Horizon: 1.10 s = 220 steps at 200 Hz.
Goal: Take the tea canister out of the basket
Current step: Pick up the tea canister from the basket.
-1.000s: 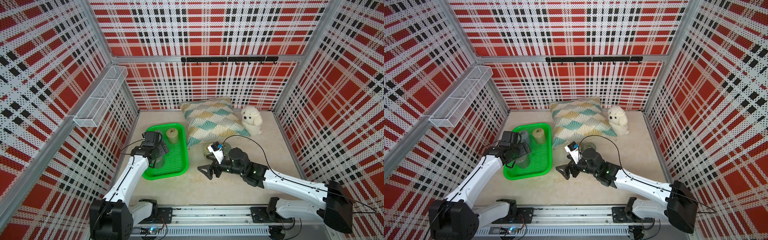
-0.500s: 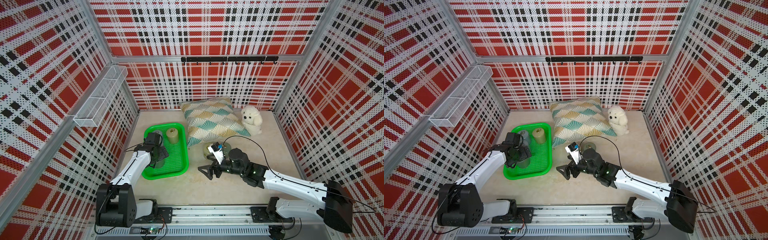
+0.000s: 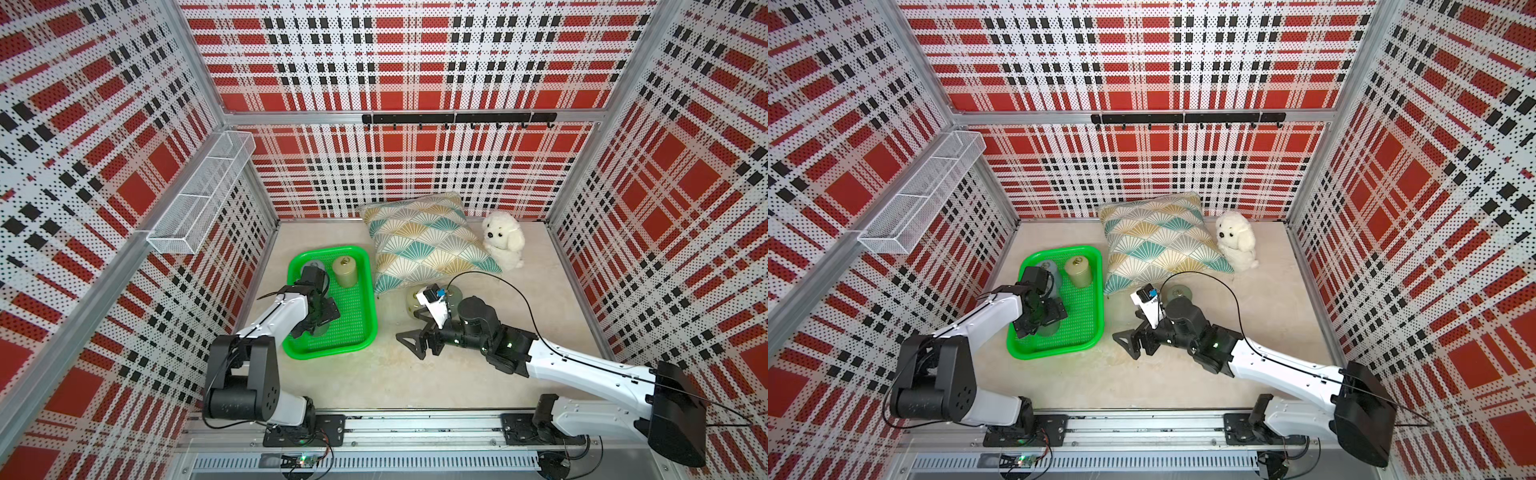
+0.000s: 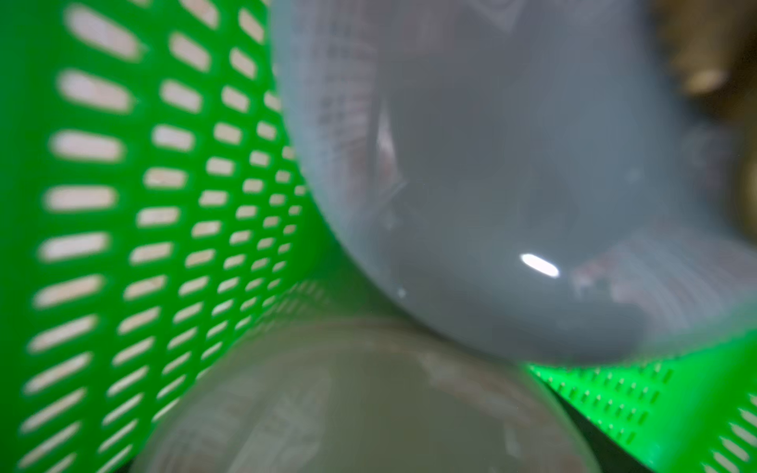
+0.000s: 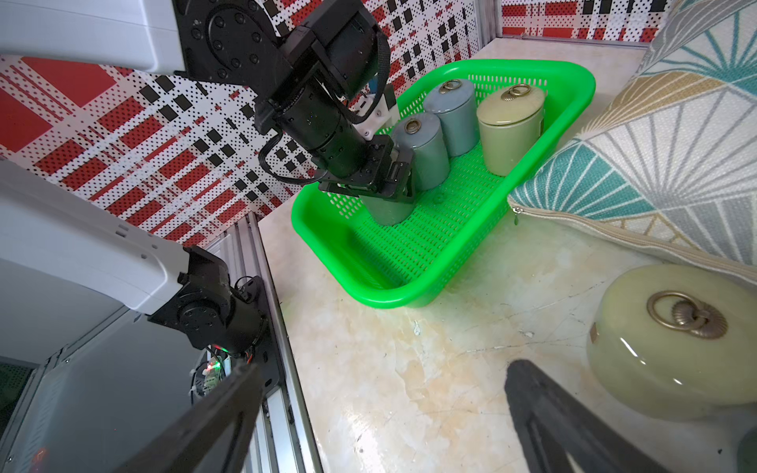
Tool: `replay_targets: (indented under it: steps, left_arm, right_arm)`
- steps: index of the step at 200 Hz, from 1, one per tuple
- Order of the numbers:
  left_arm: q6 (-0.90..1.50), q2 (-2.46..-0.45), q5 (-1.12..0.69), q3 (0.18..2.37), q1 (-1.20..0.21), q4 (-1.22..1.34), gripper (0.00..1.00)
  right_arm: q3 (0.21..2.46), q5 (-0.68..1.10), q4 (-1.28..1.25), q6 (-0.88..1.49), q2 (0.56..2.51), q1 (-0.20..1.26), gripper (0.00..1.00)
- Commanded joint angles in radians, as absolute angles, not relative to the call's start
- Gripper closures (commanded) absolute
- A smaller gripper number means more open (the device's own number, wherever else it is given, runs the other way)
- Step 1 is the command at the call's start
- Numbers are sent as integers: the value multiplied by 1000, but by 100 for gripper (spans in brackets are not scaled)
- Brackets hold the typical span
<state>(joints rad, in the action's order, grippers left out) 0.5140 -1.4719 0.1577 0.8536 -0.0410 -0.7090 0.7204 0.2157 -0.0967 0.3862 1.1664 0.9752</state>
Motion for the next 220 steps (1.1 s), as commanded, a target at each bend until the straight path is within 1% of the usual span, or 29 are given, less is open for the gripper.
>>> replay_targets:
  steps: [1,8,17,36,40,45,56,97,151,201,205,220]
  left_arm:
    - [503,-1483,171,881,-35,-685,1]
    - [503,-1482,173,883,-35,-684,3]
    - [502,-1479,171,883,-37,-684,8]
    - [502,-1464,174,883,-40,-684,16]
    - [501,-1461,172,884,-42,-684,19]
    - [500,-1457,170,883,-44,-683,25]
    - [499,-1451,166,884,-50,-687,32]
    - [503,-1432,196,897,-101,-714,32]
    - [514,-1350,245,954,-180,-768,32]
    - [508,-1289,300,1060,-239,-848,32]
    - [508,-1286,301,1070,-274,-854,32]
    - [512,-1280,303,1108,-303,-879,31]
  right_arm:
    - [707,206,-104,386,1142,980,0]
    - [706,206,-102,385,1143,980,0]
    - [706,206,-102,385,1142,980,0]
    - [708,207,-102,384,1146,980,0]
    - [708,207,-101,384,1147,980,0]
    - [709,207,-102,383,1147,980,0]
    - [709,207,-100,383,1148,980,0]
    - [708,196,-100,383,1147,980,0]
    - [704,148,-87,383,1128,980,0]
    - [689,106,-82,382,1098,979,0]
    - [689,102,-81,380,1096,979,0]
    - [687,88,-76,382,1090,979,0]
